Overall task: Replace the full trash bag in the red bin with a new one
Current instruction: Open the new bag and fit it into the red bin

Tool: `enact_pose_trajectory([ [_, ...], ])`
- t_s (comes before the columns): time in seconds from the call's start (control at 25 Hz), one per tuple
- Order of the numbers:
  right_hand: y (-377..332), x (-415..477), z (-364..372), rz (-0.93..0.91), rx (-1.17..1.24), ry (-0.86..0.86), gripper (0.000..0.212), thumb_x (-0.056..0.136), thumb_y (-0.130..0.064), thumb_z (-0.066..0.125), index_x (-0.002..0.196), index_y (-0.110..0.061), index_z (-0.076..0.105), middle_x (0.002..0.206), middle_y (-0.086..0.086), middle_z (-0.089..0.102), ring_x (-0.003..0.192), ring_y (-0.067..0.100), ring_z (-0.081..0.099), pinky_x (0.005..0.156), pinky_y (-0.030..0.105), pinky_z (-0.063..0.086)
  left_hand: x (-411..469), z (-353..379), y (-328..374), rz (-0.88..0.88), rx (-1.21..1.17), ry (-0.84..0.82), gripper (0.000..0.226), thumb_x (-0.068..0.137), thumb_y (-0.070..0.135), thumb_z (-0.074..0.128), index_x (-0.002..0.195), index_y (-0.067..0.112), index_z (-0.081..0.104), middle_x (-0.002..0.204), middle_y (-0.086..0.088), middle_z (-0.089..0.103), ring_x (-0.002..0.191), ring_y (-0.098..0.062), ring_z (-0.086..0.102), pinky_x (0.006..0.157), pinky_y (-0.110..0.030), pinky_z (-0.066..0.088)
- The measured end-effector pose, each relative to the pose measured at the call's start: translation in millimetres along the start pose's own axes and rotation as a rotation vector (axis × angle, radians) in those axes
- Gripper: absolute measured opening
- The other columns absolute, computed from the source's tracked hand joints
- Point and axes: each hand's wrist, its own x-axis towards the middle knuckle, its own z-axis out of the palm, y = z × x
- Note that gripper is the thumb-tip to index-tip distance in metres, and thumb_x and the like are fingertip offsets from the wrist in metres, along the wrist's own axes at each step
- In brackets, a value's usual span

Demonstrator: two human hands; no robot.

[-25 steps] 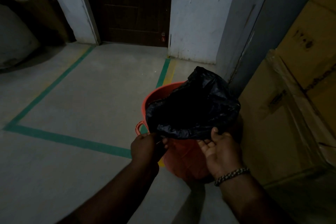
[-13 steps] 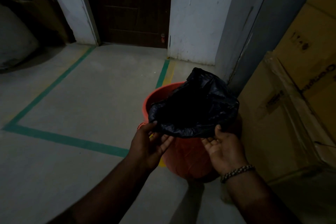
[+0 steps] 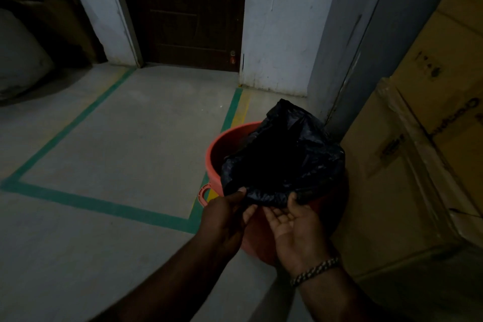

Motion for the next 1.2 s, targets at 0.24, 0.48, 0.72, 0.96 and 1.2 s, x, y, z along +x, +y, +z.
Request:
enact_pose_trajectory([
  [0.24,-10.2,7.1,2.1,0.037,0.025,-0.027,0.021,0.105,-0.016,0.048,0.125,-0.013,0.053,0.114,0.016,0.061,0.101,0.031,0.061,0.074,0.043,0.050,-12.4,2.4,-3.3,0.117,0.079,-0.021,0.019,0.095,0.004,0.055,0.107,0.001,0.069,0.100,-0.017,0.076,0.091,-0.028,0.071,0.088,-0.043,0.058],
  [0.48,-30.4,16.4,6.5,0.084,-0.028,0.017,0.014,0.104,-0.019,0.050,0.106,-0.009,0.061,0.110,0.012,0.063,0.093,0.026,0.061,0.073,0.036,0.050,-21.2,-1.7,-0.7,0.143,0.241,0.055,0.025,0.094,0.016,0.060,0.105,-0.006,0.061,0.084,-0.026,0.072,0.072,-0.038,0.073,0.071,-0.045,0.060],
  [0.72,-45.2,19.4,6.9,0.066,-0.056,0.038,0.012,0.104,-0.016,0.051,0.100,-0.010,0.060,0.103,0.010,0.062,0.093,0.026,0.061,0.078,0.038,0.051,-34.0,-4.5,8.5,0.336,0.406,0.126,0.018,0.092,0.018,0.065,0.079,0.007,0.060,0.060,-0.018,0.064,0.055,-0.032,0.064,0.056,-0.040,0.053],
  [0.96,-45.0,17.3,6.4,0.058,-0.059,0.039,0.010,0.104,-0.014,0.052,0.100,-0.010,0.060,0.104,0.009,0.062,0.092,0.025,0.061,0.075,0.039,0.051,-35.8,-4.7,16.1,0.344,0.280,0.129,0.018,0.091,0.016,0.058,0.074,0.012,0.062,0.052,-0.009,0.061,0.051,-0.024,0.061,0.054,-0.032,0.049],
  [1.2,-48.1,22.1,5.1,0.040,-0.045,0.041,0.011,0.104,-0.015,0.051,0.103,-0.009,0.060,0.106,0.012,0.063,0.095,0.027,0.062,0.090,0.041,0.050,-39.6,-5.5,21.7,0.224,0.101,0.015,0.032,0.092,0.015,0.043,0.064,0.013,0.060,0.050,-0.002,0.055,0.043,-0.015,0.050,0.046,-0.021,0.038],
])
